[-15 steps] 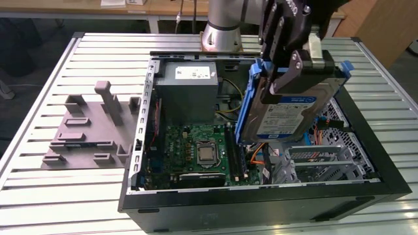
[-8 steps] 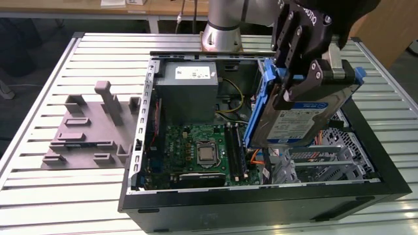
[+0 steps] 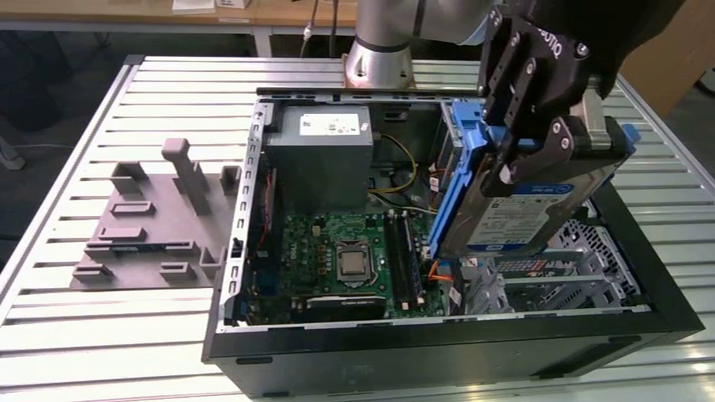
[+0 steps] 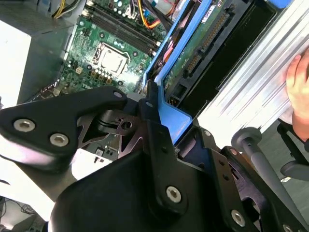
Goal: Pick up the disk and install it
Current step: 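Insert the disk into the insertion slot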
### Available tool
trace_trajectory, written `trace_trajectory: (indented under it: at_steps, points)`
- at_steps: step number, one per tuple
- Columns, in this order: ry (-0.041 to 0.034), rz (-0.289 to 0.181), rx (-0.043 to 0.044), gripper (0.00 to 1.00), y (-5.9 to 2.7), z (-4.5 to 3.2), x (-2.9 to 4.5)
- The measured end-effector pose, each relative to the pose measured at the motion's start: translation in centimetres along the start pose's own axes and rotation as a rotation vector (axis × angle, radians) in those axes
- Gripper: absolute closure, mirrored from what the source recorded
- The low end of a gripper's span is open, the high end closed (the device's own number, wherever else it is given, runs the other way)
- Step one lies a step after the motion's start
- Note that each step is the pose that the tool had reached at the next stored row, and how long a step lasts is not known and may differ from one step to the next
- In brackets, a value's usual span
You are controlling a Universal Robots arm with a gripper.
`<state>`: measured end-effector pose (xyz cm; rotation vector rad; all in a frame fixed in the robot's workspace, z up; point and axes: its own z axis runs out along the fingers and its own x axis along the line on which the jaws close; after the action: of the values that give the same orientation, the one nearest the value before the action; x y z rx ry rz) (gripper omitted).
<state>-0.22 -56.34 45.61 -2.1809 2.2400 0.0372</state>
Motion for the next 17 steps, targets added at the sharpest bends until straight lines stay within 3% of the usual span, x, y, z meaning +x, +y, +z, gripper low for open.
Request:
trace_trajectory:
  at_steps: [9,17]
  points:
    - [-0.0001,0.0,-0.0008,0.64,-2.83,0.32,-0.03]
    - [-0.0002,0.0,-0.0008,0.64,-4.06,0.41,-0.06]
